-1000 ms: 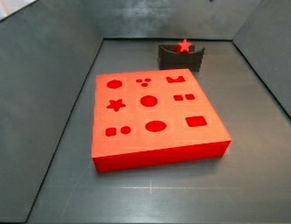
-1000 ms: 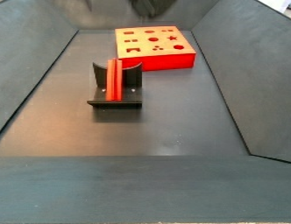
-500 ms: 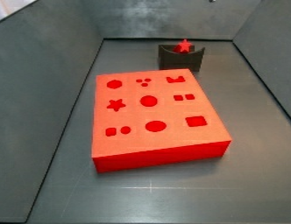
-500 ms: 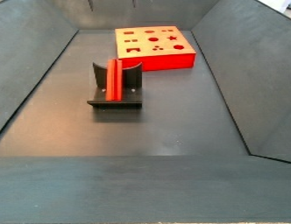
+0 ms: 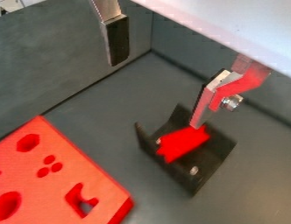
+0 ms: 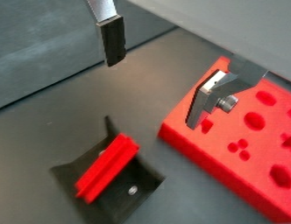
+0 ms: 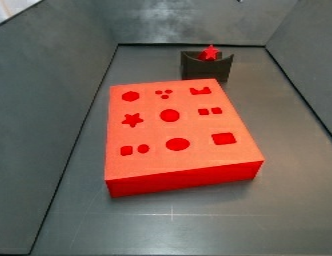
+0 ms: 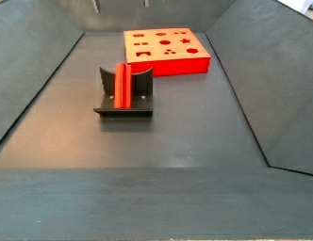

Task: Pick up the star object. Move up. Place the star object on the fixture. Regrasp the star object. Move to above the board. Insert the star object.
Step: Regrasp the star object.

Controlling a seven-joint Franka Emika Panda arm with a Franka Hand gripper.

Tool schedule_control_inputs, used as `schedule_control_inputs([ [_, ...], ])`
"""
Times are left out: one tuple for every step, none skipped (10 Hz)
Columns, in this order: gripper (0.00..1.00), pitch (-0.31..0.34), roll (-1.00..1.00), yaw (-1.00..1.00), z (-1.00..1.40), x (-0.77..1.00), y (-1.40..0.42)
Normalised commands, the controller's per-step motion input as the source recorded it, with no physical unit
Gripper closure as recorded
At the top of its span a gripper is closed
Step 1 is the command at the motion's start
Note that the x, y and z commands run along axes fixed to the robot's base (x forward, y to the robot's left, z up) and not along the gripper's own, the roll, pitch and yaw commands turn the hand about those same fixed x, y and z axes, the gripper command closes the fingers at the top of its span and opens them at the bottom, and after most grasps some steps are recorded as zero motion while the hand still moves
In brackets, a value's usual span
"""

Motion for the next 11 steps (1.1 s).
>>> schedule_control_inputs([
  [0.0,0.017,1.0,0.02,0.0,-0.01,-0.02],
  [0.0,0.018,1.0,0.02,0.0,-0.01,-0.02],
  [0.0,0.02,1.0,0.03,0.0,-0.01,-0.02],
  [0.0,0.027,1.0,0.03,0.01,0.0,-0.02],
  [0.0,0.033,1.0,0.03,0.01,0.01,-0.02],
  [0.0,0.04,1.0,0.03,-0.01,0.02,-0.02],
  [0.0,0.048,1.0,0.04,0.0,0.03,-0.03],
  [0.0,0.064,1.0,0.04,0.0,0.05,-0.03],
  [0.0,0.08,1.0,0.05,-0.01,0.06,-0.03],
  [0.0,0.1,1.0,0.06,-0.01,0.08,-0.03],
  [0.0,0.13,1.0,0.08,-0.01,0.09,-0.04],
])
